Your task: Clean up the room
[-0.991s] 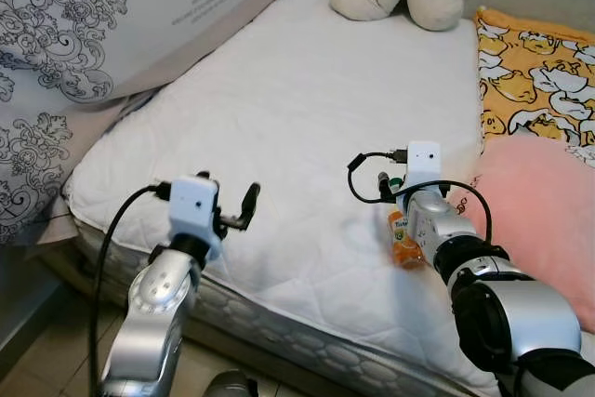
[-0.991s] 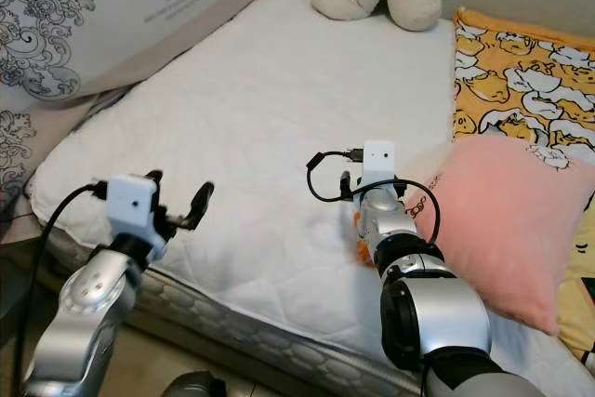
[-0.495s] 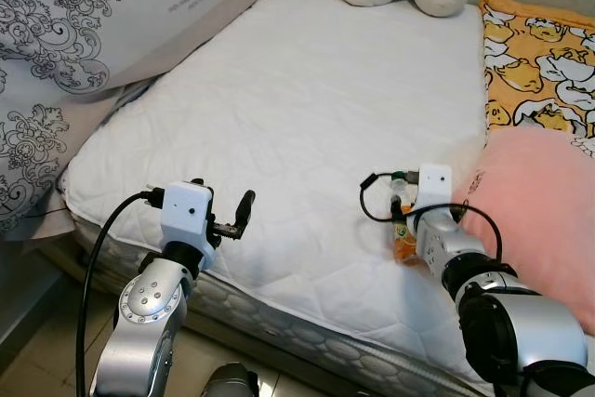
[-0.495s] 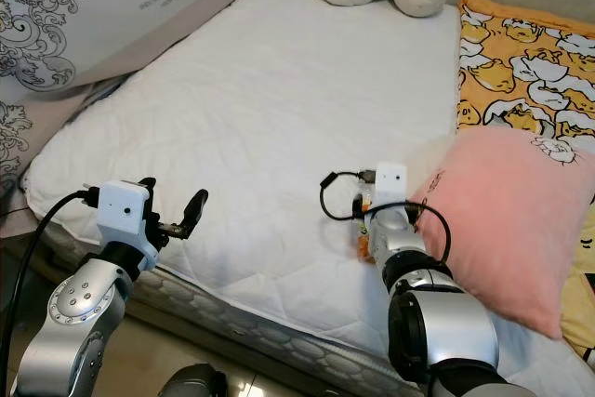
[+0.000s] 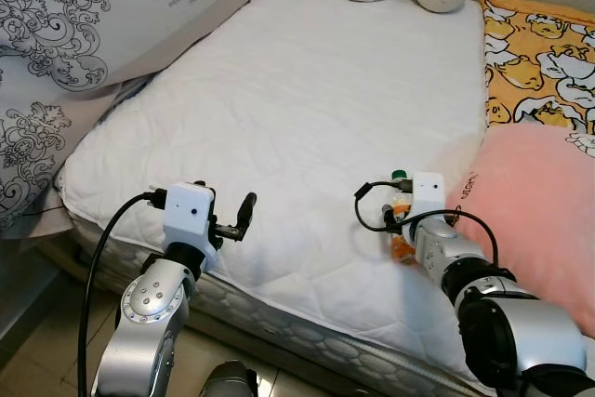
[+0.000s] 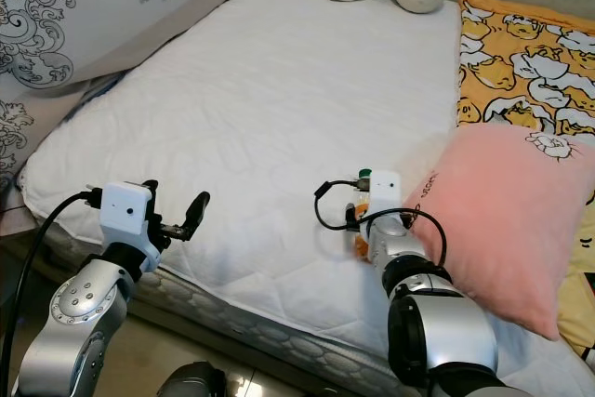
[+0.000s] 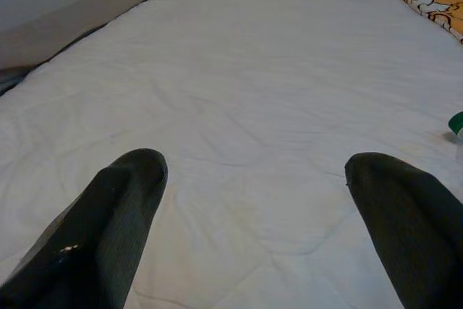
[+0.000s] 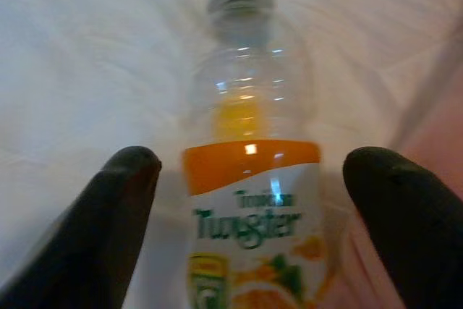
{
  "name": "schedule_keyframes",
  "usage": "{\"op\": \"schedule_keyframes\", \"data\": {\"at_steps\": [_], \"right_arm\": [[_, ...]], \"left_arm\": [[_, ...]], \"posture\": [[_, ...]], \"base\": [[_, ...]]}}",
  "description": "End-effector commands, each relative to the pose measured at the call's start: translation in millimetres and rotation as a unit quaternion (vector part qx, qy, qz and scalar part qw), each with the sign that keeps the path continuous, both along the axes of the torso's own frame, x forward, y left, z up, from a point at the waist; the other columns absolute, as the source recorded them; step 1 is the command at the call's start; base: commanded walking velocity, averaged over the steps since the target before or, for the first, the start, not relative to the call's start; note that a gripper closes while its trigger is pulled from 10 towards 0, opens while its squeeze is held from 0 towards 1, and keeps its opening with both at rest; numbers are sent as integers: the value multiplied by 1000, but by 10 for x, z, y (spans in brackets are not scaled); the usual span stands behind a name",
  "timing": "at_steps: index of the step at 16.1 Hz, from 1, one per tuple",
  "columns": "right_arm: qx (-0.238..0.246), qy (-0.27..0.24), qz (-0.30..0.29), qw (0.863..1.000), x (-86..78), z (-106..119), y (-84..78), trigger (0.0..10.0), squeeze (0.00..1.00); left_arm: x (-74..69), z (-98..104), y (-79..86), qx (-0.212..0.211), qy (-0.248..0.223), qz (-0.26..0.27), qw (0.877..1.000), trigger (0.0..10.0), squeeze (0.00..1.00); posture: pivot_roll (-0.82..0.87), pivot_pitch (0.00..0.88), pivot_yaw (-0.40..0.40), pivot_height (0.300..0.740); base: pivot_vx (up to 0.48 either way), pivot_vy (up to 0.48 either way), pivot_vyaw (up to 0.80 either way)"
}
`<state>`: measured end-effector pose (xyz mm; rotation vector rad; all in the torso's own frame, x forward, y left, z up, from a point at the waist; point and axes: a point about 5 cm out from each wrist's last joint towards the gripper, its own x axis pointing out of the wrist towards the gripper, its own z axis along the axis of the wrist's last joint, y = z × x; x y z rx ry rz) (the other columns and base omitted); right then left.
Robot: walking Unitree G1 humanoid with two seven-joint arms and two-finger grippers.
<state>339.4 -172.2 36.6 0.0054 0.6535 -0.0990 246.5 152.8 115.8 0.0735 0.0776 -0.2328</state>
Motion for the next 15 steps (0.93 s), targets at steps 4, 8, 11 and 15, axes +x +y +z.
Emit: {"op": "schedule_keyframes", "data": {"at_steps": [4, 8, 11, 15], "right_arm": [[25, 12, 36, 999, -63, -90, 113, 0, 0], [29, 8, 49, 998, -66, -95, 154, 0, 0], [36, 14, 48, 998, -114, -152, 164, 0, 0], [52, 2, 44, 998, -102, -138, 187, 0, 0]], "left_arm": [[-2, 27, -39, -2, -5, -3, 1000, 10000, 0], [24, 22, -74, -6, -5, -5, 1000, 10000, 0], [36, 17, -93, -7, -5, -6, 1000, 10000, 0], [68, 10, -104, -6, -4, -7, 1000, 10000, 0]], "posture": [[250, 83, -69, 727], [240, 74, -78, 727], [234, 77, -74, 727], [225, 68, -75, 727]], "base": [[0, 0, 0], [0, 0, 0], [0, 0, 0], [0, 0, 0]]}}
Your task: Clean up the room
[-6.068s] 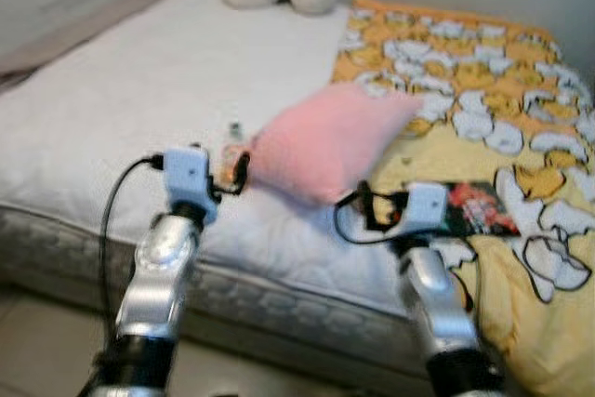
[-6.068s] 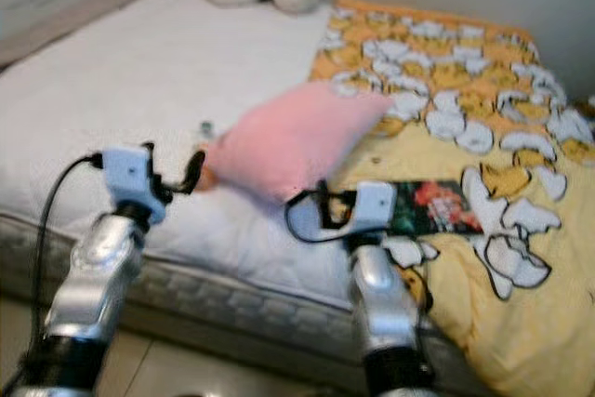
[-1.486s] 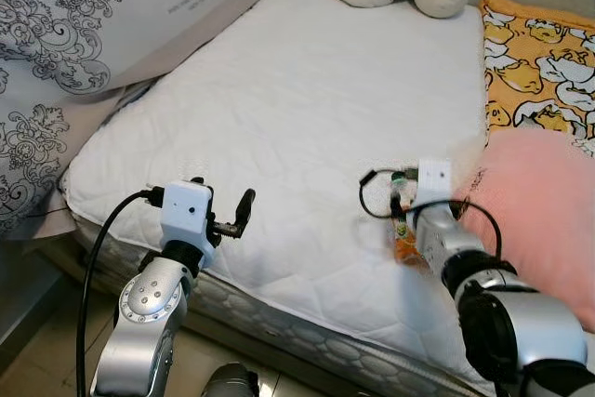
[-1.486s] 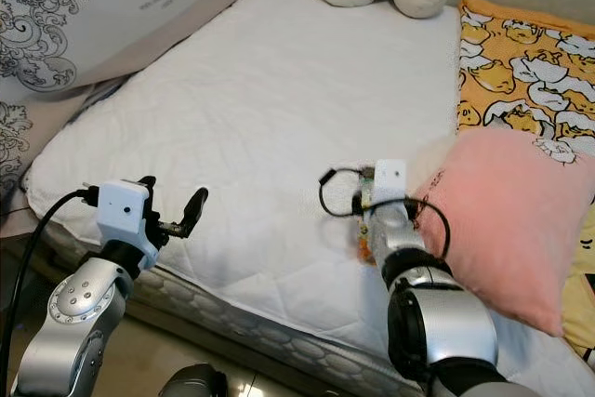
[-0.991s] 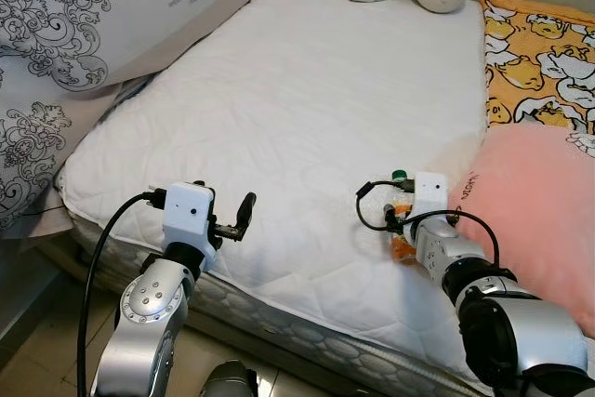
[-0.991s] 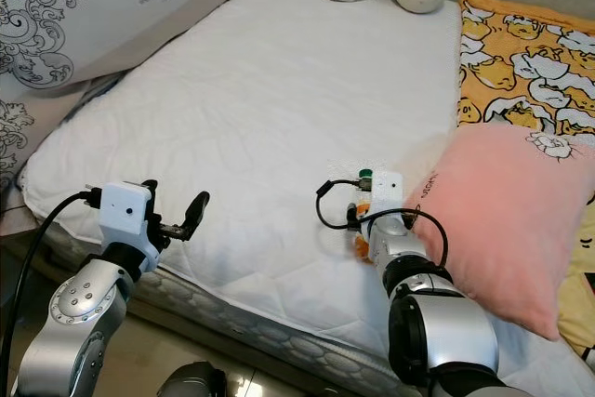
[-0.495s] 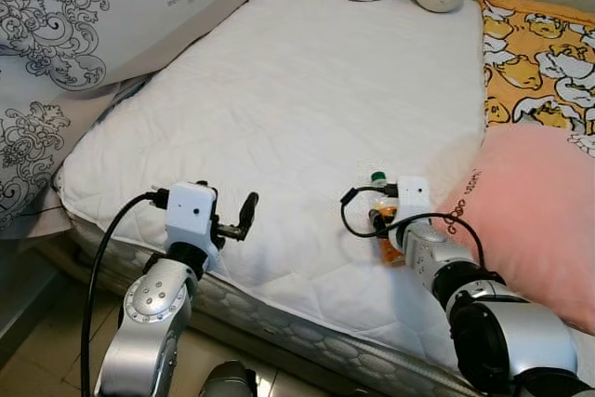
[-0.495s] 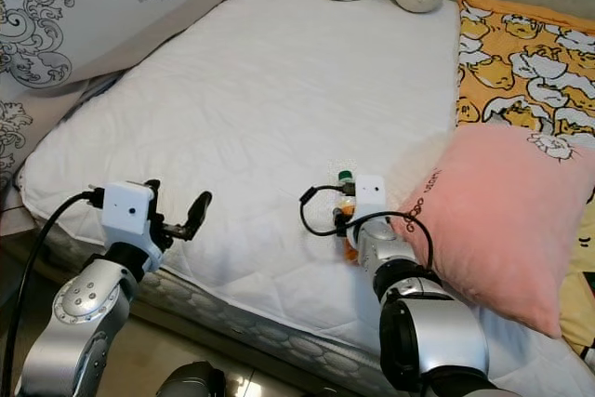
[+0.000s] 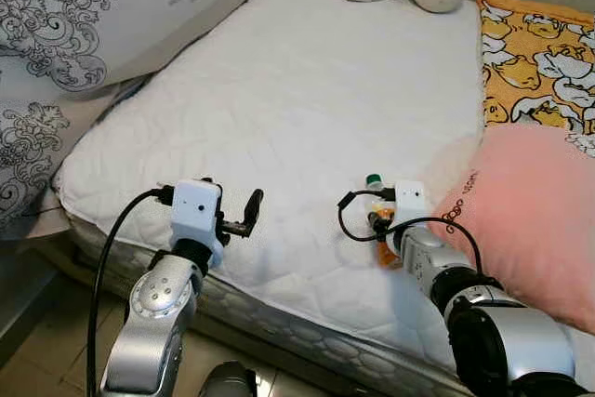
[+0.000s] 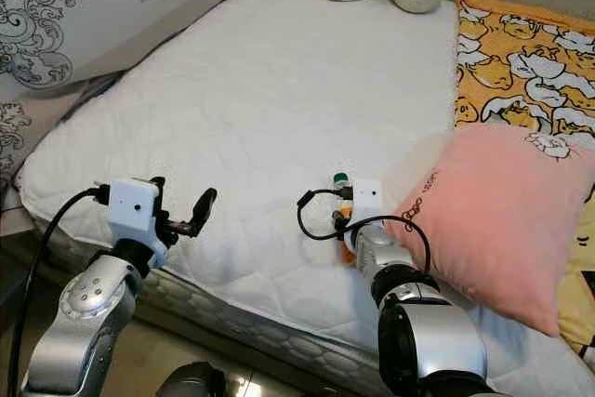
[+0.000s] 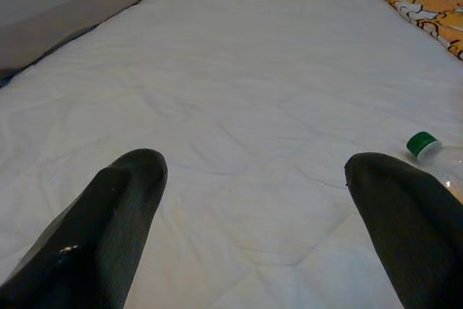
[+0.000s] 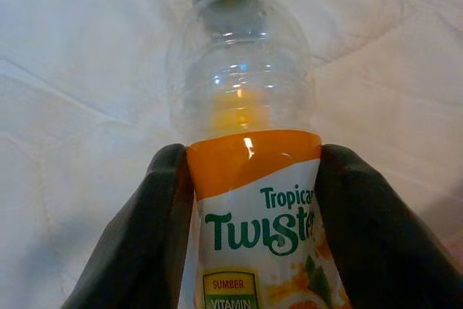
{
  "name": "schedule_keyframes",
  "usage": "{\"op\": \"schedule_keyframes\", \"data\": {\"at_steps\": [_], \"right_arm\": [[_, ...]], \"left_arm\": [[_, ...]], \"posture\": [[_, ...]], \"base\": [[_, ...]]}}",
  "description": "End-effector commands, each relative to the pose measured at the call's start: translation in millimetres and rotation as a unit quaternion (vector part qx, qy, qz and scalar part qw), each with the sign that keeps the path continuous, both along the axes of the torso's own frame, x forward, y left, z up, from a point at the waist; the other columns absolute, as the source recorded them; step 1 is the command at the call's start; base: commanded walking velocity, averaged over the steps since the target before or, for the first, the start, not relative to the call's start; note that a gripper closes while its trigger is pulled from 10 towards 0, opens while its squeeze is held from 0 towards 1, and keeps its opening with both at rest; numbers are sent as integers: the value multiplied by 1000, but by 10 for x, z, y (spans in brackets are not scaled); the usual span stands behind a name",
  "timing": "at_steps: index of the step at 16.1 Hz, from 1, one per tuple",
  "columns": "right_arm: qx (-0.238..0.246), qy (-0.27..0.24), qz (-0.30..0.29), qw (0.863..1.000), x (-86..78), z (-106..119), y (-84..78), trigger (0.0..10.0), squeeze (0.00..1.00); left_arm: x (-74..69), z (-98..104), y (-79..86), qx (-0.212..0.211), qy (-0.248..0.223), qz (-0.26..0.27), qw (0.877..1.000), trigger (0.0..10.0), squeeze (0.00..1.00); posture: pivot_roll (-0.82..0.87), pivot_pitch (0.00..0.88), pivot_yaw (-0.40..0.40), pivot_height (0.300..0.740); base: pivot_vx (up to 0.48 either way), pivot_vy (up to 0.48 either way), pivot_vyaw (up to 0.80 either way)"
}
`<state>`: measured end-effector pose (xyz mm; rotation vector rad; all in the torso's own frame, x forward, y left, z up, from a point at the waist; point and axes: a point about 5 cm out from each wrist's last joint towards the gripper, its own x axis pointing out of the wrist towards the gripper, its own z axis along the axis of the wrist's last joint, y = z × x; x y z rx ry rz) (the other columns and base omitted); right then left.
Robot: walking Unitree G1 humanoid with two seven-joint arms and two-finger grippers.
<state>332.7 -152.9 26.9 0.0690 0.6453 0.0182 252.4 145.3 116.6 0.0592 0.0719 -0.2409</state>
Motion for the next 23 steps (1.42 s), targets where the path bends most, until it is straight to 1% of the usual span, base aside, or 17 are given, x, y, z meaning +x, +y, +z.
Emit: {"op": "schedule_keyframes", "data": {"at_steps": [1, 4, 6, 7, 8, 9, 11, 12, 13, 14, 15, 16, 17, 18, 20, 22, 23], "right_arm": [[16, -19, -4, 1000, 38, 50, 15, 0, 0], [-4, -110, 19, 994, 221, 327, 62, 0, 0], [-4, -196, 12, 981, 335, 583, 31, 0, 0], [-4, -209, 6, 978, 346, 620, 17, 0, 0], [-20, -265, 4, 964, 337, 730, 6, 0, 0], [-26, -280, 6, 960, 321, 748, 7, 0, 0], [-44, -333, -8, 942, 164, 778, -37, 0, 0], [-61, -373, -25, 925, -133, 784, -100, 0, 0], [-74, -386, -30, 919, -324, 772, -140, 0, 0], [-82, -388, -28, 917, -412, 757, -155, 0, 0], [-93, -388, -20, 917, -594, 711, -173, 0, 0], [-95, -374, -9, 923, -767, 615, -195, 0, 0], [-93, -340, -1, 936, -960, 448, -251, 0, 0], [-86, -315, -5, 945, -1054, 374, -273, 0, 0], [-73, -287, -10, 955, -1039, 294, -247, 0, 0], [-71, -297, -25, 952, -964, 350, -193, 0, 0], [-73, -309, -30, 948, -922, 395, -150, 0, 0]], "left_arm": [[30, 1, -37, 2, -3, -3, 1000, 10000, 0], [97, 3, -61, 3, -7, 0, 1000, 10000, 0], [172, 4, -70, 9, -13, 6, 1000, 10000, 0], [187, 2, -71, 10, -14, 7, 1000, 10000, 0], [224, -2, -71, 15, -19, 10, 1000, 10000, 0], [235, -2, -69, 14, -19, 11, 1000, 10000, 0], [254, 6, -42, 10, -25, 17, 1000, 10000, 0], [262, 16, 4, 6, -31, 22, 999, 10000, 0], [263, 22, 24, 6, -35, 22, 999, 10000, 0], [262, 22, 30, 7, -36, 20, 999, 10000, 0], [259, 23, 46, 10, -36, 16, 999, 10000, 0], [257, 32, 56, 14, -38, 8, 999, 10000, 0], [260, 42, 57, 22, -39, -3, 999, 10000, 0], [276, 47, 54, 30, -41, -12, 999, 10000, 0], [319, 51, -5, 49, -43, -41, 997, 10000, 0], [330, 59, -36, 54, -40, -63, 996, 10000, 0], [344, 57, -44, 53, -36, -71, 995, 10000, 0]], "posture": [[222, 63, -78, 727], [206, 36, -84, 727], [183, 7, -87, 727], [180, 4, -87, 727], [169, 0, -89, 727], [162, 0, -89, 727], [150, 0, -88, 727], [137, 0, -81, 727], [128, 0, -76, 727], [123, 0, -71, 727], [106, 0, -61, 727], [99, 0, -59, 727], [88, 0, -55, 727], [75, 0, -46, 727], [57, 0, -5, 727], [48, 0, 28, 727], [37, 0, 53, 727]], "base": [[0, 0, 0], [0, 0, 0], [0, 0, 0], [0, 0, 0], [0, 0, 0], [0, 0, 0], [0, 0, 0], [0, 0, 0], [0, 0, 0], [0, 0, 0], [0, 0, 0], [0, 0, 0], [0, 0, 0], [0, 0, 0], [0, 0, 0], [0, 0, 0], [0, 0, 0]]}}
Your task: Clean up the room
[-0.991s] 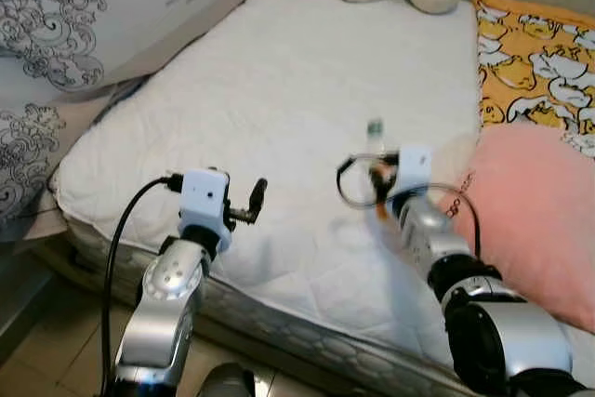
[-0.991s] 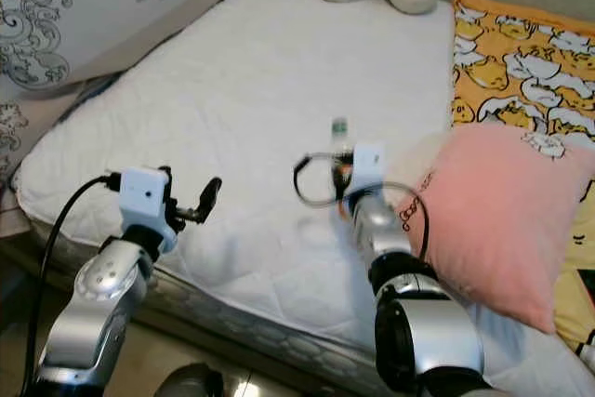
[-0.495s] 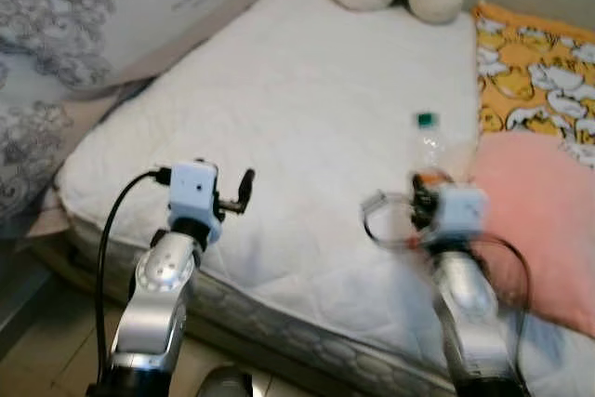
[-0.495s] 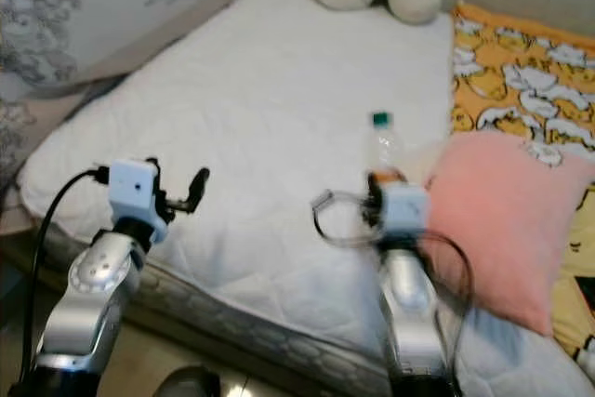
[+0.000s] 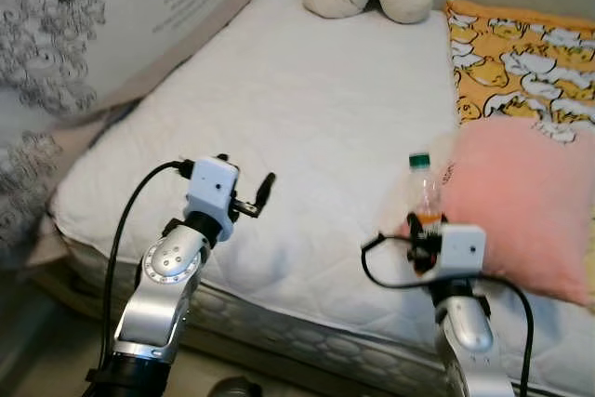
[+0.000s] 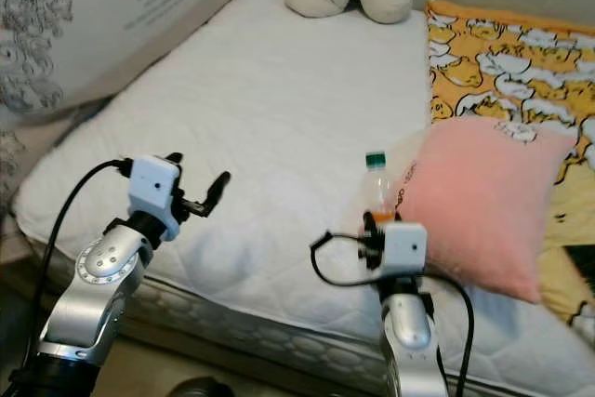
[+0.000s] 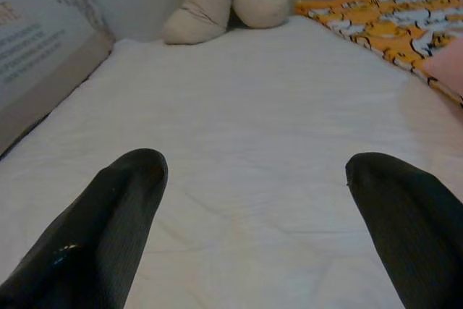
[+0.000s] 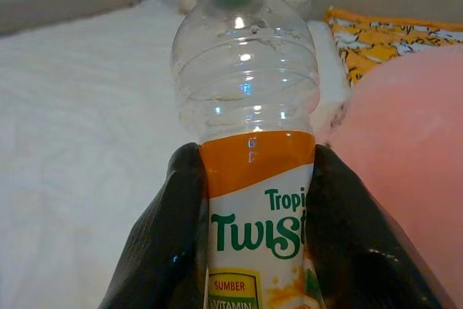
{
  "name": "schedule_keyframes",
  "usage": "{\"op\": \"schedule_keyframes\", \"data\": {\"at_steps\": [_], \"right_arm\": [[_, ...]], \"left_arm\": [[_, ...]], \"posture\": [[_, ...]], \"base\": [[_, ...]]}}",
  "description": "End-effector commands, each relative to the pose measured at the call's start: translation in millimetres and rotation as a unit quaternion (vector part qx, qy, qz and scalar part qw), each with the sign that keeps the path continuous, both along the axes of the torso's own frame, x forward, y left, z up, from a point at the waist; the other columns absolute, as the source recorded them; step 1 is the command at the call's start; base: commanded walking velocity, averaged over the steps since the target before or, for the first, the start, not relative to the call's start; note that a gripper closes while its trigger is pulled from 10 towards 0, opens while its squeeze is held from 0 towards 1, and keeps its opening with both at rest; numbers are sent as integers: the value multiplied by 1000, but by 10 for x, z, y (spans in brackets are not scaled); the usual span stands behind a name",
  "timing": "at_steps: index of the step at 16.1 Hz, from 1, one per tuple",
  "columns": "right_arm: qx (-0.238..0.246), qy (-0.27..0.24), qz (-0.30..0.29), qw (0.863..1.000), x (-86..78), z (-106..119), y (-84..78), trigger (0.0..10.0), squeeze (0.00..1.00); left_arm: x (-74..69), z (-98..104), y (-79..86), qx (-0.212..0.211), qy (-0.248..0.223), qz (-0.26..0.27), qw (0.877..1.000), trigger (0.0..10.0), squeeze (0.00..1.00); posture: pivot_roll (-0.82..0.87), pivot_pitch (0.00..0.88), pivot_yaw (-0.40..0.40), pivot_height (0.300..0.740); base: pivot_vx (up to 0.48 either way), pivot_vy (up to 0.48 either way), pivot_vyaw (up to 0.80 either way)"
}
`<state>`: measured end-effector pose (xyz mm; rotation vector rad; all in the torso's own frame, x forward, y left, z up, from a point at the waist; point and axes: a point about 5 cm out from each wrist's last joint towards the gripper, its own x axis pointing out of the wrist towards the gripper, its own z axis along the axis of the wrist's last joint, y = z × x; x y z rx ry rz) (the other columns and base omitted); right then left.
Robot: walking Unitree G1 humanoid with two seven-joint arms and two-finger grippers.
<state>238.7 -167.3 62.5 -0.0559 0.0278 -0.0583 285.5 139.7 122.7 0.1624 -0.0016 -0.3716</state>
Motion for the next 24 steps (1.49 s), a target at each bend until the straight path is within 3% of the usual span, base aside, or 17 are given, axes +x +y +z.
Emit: {"op": "schedule_keyframes", "data": {"at_steps": [1, 3, 11, 16, 24], "right_arm": [[-2, -15, -9, 1000, 50, 78, 22, 0, 0], [3, -13, -8, 1000, 111, 105, 50, 0, 0], [31, 24, -2, 999, 259, 23, 14, 0, 0], [35, 17, -3, 999, 377, 94, -7, 0, 0], [38, 20, -1, 999, 478, 81, 27, 0, 0]], "left_arm": [[39, 1, 0, 0, 6, -6, 1000, 10000, 0], [120, 1, -51, -40, 13, 13, 999, 10000, 0], [144, -20, -196, -66, 18, 5, 998, 10000, 0], [227, -11, -272, -58, 6, -19, 998, 10000, 0], [204, -38, -311, -59, 4, -10, 998, 10000, 0]], "posture": [[37, 0, 53, 727], [14, 0, 35, 727], [13, 0, -9, 727], [-9, 0, -21, 727], [7, 0, -6, 727]], "base": [[0, 0, 0], [0, 0, 0], [0, 55, 0], [0, 480, 0], [0, 0, 563]]}}
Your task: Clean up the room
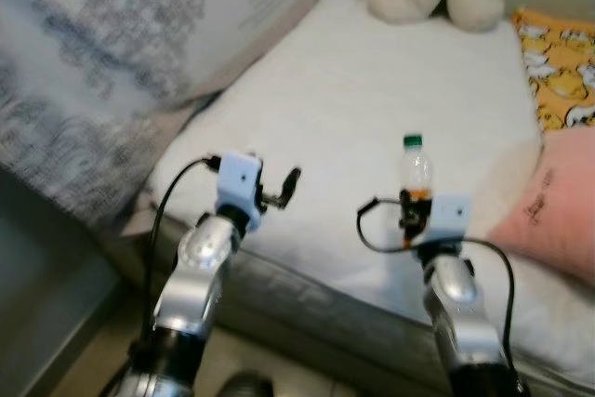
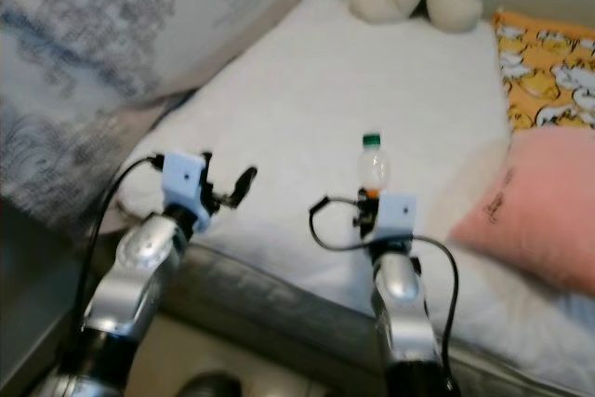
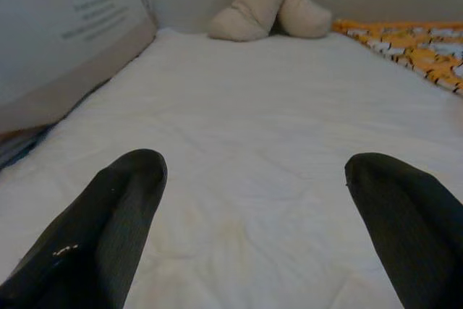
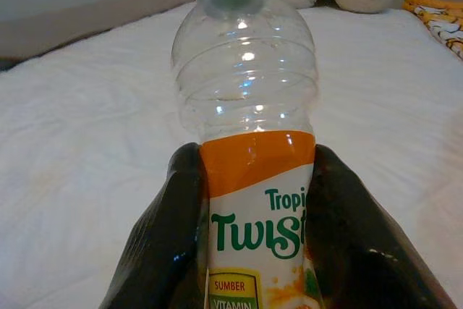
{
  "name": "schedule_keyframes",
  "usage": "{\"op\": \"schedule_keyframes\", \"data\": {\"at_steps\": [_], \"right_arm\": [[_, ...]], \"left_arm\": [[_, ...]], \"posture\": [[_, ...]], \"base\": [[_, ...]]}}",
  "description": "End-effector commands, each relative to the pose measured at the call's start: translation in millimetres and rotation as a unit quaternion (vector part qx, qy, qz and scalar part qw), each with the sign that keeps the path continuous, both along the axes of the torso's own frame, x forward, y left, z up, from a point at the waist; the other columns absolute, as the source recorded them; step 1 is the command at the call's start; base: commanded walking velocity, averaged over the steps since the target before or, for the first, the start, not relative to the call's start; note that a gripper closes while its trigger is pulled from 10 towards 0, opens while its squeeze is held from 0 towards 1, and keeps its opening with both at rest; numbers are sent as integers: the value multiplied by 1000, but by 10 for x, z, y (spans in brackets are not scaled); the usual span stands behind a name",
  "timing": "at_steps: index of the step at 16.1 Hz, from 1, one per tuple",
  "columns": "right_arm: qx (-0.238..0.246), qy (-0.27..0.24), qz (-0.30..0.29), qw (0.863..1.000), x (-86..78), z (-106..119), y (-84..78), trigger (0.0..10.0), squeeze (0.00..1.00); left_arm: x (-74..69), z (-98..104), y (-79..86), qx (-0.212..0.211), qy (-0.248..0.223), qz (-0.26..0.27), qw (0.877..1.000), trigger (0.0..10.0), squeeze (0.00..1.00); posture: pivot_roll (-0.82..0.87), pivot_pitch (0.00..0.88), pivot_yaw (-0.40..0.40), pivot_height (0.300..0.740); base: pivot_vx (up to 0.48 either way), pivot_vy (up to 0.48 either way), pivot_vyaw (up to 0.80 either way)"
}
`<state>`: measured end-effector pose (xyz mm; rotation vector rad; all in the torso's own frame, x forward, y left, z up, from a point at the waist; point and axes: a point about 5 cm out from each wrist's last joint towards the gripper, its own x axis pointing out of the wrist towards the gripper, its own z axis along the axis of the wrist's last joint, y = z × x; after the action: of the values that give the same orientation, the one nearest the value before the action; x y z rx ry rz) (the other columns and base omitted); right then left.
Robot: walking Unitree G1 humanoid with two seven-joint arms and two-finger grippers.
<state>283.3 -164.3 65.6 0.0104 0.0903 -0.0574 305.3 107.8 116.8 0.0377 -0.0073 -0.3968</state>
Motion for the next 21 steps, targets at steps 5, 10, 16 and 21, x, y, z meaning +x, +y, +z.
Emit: {"op": "schedule_keyframes", "data": {"at_steps": [5, 10, 16, 21], "right_arm": [[8, -6, 0, 1000, 88, 47, -34, 0, 0], [3, -2, 8, 1000, 97, 19, 8, 0, 0], [6, 5, 10, 1000, 109, -12, 0, 0, 0], [7, 13, 20, 1000, 102, -56, 14, 0, 0]], "left_arm": [[-12, 24, 15, 6, -8, 11, 1000, 10000, 0], [-13, 11, 39, 22, -11, 29, 999, 10000, 0], [-54, 13, 75, 21, -15, 51, 998, 10000, 0], [-87, -28, 212, -10, 4, 83, 996, 10000, 0]], "posture": [[16, 0, -12, 727], [23, 0, -12, 727], [39, 0, -15, 727], [53, 0, -25, 727]], "base": [[0, -368, 713], [0, -470, 690], [0, -469, 664], [0, -384, 660]]}}
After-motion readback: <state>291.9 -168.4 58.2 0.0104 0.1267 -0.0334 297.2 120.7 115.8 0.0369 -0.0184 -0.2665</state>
